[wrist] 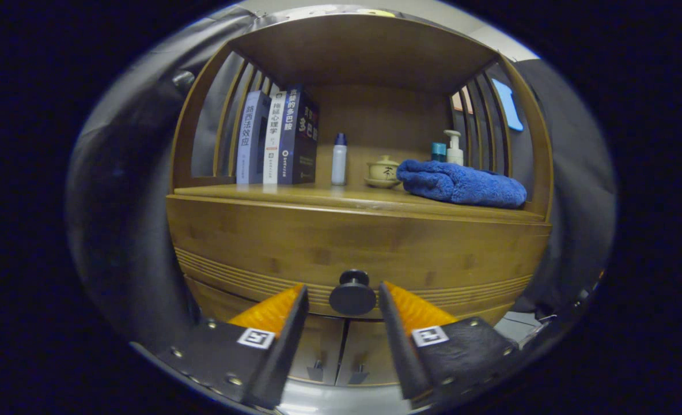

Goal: Pull open the drawer, take out the items inside it, and place them on the countertop above the cabinet.

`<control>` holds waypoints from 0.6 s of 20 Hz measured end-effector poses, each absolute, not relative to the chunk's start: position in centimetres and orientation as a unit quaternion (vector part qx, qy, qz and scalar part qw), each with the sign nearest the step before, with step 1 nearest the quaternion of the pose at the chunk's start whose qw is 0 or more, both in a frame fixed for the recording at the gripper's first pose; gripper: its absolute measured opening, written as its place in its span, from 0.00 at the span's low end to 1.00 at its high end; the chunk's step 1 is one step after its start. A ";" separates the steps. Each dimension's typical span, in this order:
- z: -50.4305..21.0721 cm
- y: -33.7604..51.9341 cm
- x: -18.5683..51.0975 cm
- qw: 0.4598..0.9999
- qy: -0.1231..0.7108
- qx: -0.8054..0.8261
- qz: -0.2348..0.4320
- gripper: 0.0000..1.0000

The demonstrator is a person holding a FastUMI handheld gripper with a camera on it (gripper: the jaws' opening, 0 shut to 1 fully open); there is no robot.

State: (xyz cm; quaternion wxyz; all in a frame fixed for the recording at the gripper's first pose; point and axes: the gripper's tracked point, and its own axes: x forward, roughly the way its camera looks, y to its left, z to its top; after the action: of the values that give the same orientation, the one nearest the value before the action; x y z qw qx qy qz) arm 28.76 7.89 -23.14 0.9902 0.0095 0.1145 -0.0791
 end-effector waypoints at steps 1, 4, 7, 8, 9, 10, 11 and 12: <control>-23.3 7.7 29.1 0.990 0.118 0.012 -0.082 0.74; -23.7 7.6 29.3 0.987 0.130 0.038 -0.084 0.51; -23.7 7.5 29.5 0.986 0.128 0.040 -0.096 0.38; -23.7 7.5 29.5 0.986 0.126 0.043 -0.100 0.37; -23.7 7.5 29.5 0.986 0.121 0.046 -0.103 0.37; -23.8 7.5 29.7 0.986 0.122 0.045 -0.102 0.38; -23.8 7.5 29.5 0.986 0.122 0.045 -0.102 0.38; -23.7 7.5 29.5 0.986 0.123 0.046 -0.102 0.38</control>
State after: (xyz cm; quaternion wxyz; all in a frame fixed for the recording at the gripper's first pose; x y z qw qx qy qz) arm 29.51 7.48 -23.74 0.9860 0.0458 0.1233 -0.1023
